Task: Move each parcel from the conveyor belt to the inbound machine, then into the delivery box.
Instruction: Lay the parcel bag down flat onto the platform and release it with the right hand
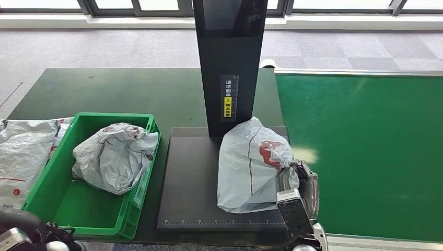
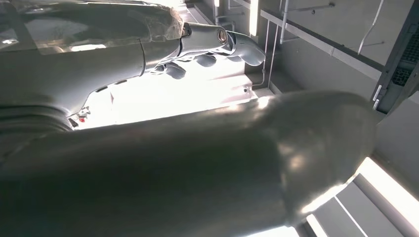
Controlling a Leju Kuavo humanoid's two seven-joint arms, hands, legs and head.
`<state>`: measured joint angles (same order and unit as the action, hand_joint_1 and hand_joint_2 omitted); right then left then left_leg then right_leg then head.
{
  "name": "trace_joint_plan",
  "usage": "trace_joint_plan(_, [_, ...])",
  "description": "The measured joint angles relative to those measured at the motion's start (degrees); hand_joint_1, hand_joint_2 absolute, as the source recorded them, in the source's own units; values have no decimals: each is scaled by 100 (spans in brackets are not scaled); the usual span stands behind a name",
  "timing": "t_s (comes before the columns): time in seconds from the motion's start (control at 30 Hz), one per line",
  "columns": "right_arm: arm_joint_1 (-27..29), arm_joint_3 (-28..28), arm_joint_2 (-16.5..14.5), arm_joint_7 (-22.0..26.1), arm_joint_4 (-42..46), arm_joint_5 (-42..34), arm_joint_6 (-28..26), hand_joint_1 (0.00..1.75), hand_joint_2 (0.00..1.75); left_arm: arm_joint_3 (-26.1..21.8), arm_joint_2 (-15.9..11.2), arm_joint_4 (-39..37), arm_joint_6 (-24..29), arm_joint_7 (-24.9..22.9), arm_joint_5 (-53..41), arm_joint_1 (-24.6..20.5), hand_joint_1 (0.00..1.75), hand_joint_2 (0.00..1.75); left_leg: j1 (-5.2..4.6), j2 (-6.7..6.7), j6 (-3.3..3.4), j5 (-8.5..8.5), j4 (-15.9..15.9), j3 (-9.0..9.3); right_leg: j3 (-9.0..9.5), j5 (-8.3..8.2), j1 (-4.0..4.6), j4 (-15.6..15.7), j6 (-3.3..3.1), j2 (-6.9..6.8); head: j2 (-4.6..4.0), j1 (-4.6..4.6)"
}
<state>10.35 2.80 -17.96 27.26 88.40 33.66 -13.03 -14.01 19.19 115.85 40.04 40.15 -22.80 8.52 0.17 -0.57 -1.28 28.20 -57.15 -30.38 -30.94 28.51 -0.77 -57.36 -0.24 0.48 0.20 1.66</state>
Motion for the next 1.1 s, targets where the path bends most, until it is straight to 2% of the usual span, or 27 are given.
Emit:
trace_joint_plan(0.4, [-82, 33, 20, 9, -294, -10, 81, 175, 175, 0, 0, -14, 0, 0, -46, -2, 0, 0, 0, 1, 0, 0, 0, 0, -1, 0, 0, 0, 0, 0, 0, 0])
trace_joint_plan(0.43, [-104, 38, 24, 12, -355, -12, 115, 157, 175, 0, 0, -22, 0, 0, -61, -3, 0, 0, 0, 2, 0, 0, 0, 0, -1, 0, 0, 0, 0, 0, 0, 0])
trace_joint_plan(0.47, [-130, 46, 27, 15, -434, -14, 154, 120, 175, 0, 0, -33, 0, 0, -80, -4, 0, 0, 0, 2, 0, 0, 0, 1, -1, 0, 0, 0, 0, 0, 0, 0])
trace_joint_plan(0.53, [-200, 72, 39, 15, -630, -16, 219, 32, 175, 0, 0, -71, 0, 0, -134, -9, 0, 0, 0, 2, 0, 0, 0, 1, -1, 0, 0, 0, 0, 0, 0, 0])
trace_joint_plan(0.57, [-241, 90, 46, 13, -744, -24, 247, 7, 175, 0, 0, -99, 0, 0, -172, -13, 0, 0, 0, 2, 0, 0, 0, 2, -1, 0, 0, 0, 0, 1, 0, 0])
trace_joint_plan(0.6, [-284, 108, 54, 10, -854, -39, 272, 0, 175, 0, 0, -131, 0, 0, -204, -17, 0, 0, 0, 2, 0, 0, 0, 2, -1, 0, 0, 0, 0, 1, 0, 0])
trace_joint_plan(0.77, [-468, 144, 95, 79, -1385, -215, 357, 0, 175, 8, 0, -316, 0, 0, -220, -37, 0, 0, 0, 1, 0, 0, -1, 2, 0, -1, 0, 0, 1, 1, 0, 0])
trace_joint_plan(1.1, [-653, 273, 178, 260, -1663, -809, 1033, 0, 175, 27, -5, -700, 0, -37, -123, -77, 0, 0, 0, 3, 0, 0, -2, 1, -2, -2, 0, 1, 2, 1, 0, 0])
